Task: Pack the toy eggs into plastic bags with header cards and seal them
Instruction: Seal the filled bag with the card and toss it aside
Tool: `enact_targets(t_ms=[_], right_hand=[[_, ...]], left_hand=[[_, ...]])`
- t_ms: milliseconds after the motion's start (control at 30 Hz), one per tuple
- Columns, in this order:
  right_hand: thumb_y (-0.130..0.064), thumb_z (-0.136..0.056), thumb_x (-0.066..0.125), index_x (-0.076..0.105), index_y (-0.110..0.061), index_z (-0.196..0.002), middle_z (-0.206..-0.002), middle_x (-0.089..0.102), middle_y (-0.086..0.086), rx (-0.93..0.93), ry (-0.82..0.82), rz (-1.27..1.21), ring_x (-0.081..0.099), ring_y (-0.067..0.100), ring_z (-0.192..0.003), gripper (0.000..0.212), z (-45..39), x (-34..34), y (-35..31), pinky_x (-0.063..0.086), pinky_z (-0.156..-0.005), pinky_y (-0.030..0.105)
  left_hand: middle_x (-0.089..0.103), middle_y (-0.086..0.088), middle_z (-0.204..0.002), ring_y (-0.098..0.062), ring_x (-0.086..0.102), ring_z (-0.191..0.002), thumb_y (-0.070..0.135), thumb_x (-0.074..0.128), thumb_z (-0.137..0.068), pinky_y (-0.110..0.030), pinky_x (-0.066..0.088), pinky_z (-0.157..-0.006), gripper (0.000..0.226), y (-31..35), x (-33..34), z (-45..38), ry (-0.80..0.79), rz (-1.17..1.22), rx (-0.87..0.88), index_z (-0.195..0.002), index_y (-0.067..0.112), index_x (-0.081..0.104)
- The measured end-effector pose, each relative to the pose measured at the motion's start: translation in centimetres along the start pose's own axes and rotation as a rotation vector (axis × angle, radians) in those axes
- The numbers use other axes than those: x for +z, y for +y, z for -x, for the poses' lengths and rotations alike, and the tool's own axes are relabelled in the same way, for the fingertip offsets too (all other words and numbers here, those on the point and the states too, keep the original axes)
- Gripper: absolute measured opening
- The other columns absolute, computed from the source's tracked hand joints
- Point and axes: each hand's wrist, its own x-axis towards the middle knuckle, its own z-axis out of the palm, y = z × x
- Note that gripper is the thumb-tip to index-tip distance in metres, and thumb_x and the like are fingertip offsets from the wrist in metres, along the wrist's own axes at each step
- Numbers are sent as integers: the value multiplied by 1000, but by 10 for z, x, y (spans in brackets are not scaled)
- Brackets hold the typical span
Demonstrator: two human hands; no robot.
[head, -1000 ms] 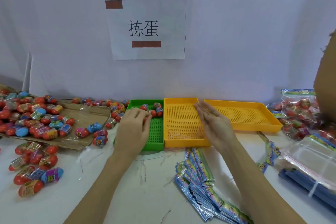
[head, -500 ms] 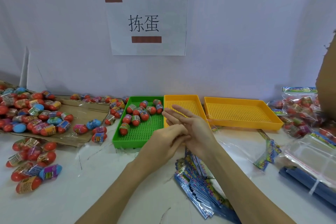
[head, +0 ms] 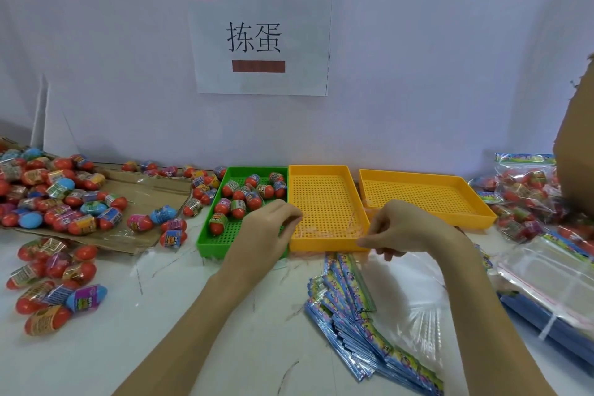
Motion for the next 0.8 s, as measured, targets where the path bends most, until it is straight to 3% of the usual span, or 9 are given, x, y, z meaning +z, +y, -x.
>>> enact_targets(t_ms=[100,167,233,300,400,467,567,667,800], right_hand=[[-35,-86,84,75,-9,-76,-63,72,3,97,94,48,65,10,-55,29,3,-7,2,47,-49,20],[-35,-83,86,70,-14,-79,-79,73,3,153,167,105,63,12,-66,26,5,-11,4,45,-54,22],[-39,-82,86,68,-9,-102,-106,71,8,235,149,223,64,20,-88,41,5,-10,4,49,-70,29],[-43,-82,85,65,-4,-119,-117,69,10,316,102,312,64,29,-107,57,1,-6,5,52,-85,35],[-37,-83,86,65,-6,-98,-86,64,6,360,128,317,61,29,-90,40,-9,3,9,46,-72,32],[-28,-84,85,63,-6,-88,-77,59,5,364,188,298,58,28,-82,31,-16,8,13,42,-67,30],[-12,-86,79,63,-6,-85,-76,58,7,390,265,264,58,27,-74,17,-19,13,16,42,-60,29],[-4,-82,76,59,-7,-78,-75,58,8,395,244,267,56,24,-69,17,-18,11,15,40,-52,27],[-9,-89,67,69,-5,-97,-87,62,9,359,247,230,58,25,-83,9,-13,-2,17,43,-62,28]], left_hand=[[76,-7,-109,-20,71,-100,-3,71,-94,-27,57,-91,26,5,7,2,-88,17,113,-118,3,76],[76,-7,-117,-25,69,-111,5,65,-100,-34,54,-99,32,6,13,4,-147,-47,174,-131,6,70],[74,-5,-127,-24,65,-122,19,58,-105,-34,42,-111,38,7,18,6,-166,-123,184,-141,9,64],[70,-3,-134,-21,61,-132,26,55,-105,-36,34,-119,37,7,21,7,-179,-154,191,-137,12,68],[63,-6,-144,-24,55,-140,21,61,-103,-45,39,-119,29,5,23,6,-135,-191,243,-126,12,75],[55,-8,-153,-26,50,-144,16,63,-102,-47,40,-118,31,6,23,5,-76,-248,233,-131,8,71],[50,-8,-157,-24,48,-146,17,55,-102,-48,40,-118,42,9,20,3,-14,-282,189,-142,5,62],[52,-6,-156,-23,50,-144,22,52,-103,-45,40,-117,49,11,15,2,-3,-267,128,-149,6,54],[61,3,-146,-13,54,-139,28,55,-107,-41,34,-120,70,16,15,2,-57,-166,36,-165,10,20]])
